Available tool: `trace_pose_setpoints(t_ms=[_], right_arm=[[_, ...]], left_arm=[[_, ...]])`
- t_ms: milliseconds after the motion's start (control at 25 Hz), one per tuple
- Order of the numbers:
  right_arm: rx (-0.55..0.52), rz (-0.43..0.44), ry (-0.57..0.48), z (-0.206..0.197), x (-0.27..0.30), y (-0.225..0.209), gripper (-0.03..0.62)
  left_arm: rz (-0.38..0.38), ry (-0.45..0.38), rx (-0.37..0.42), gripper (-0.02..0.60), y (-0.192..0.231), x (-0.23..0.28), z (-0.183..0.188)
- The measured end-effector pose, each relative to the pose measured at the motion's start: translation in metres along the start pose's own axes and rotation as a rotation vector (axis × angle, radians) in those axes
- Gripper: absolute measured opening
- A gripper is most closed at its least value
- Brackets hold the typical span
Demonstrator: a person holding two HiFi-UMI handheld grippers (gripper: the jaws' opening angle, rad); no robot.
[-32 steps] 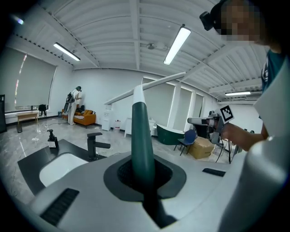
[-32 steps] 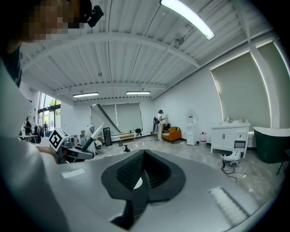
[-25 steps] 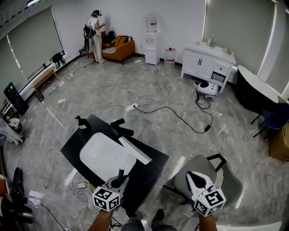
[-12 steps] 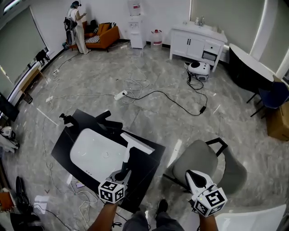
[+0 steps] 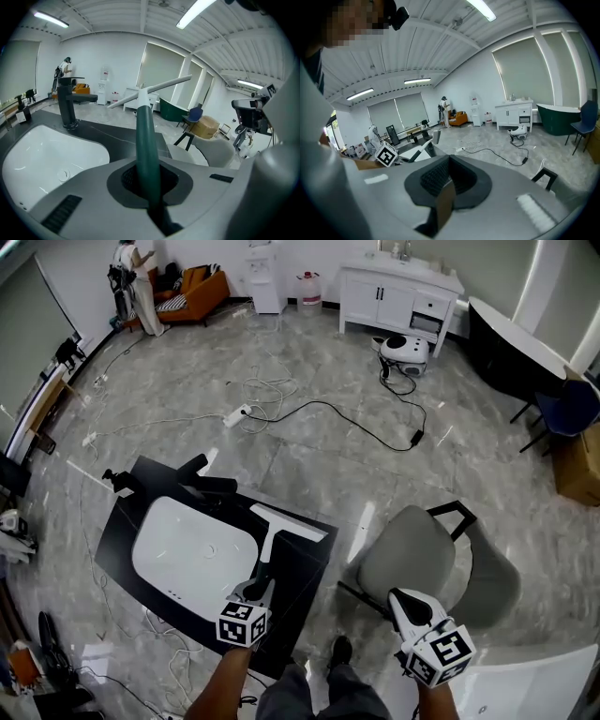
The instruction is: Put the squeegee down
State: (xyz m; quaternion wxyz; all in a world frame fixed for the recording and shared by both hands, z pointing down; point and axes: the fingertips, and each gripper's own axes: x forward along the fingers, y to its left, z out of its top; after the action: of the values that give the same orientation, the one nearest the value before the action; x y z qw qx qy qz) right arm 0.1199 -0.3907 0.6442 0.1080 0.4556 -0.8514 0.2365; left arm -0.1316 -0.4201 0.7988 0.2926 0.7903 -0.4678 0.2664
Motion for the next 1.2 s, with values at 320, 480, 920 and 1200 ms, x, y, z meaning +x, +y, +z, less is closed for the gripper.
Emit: trace_pose_setpoints(t_ms=[320,480,920,1200], right_arm=[[0.016,-0.013,0.031,-0.016,0.009,-0.013,0.011],[0.028,-0.018,0.042,-0.023,0.012,-0.017,0.011],[0.051,-0.017,0.053,-0.031,0.020,-0.019,0.011],[0.055,-0.016,0.040,-0.024,0.022,-0.015,0.011]], left_arm=[[0.063,0.062,0.033,0.003,0.012,0.029,-0.017],[0.096,0.082,0.034,0.002,0.020,0.039,-0.023],[0.111,0.150,0.032,0.068,0.024,0.060,-0.045],[0.090,0.114,0.027,0.162,0.024,0.057,-0.037]])
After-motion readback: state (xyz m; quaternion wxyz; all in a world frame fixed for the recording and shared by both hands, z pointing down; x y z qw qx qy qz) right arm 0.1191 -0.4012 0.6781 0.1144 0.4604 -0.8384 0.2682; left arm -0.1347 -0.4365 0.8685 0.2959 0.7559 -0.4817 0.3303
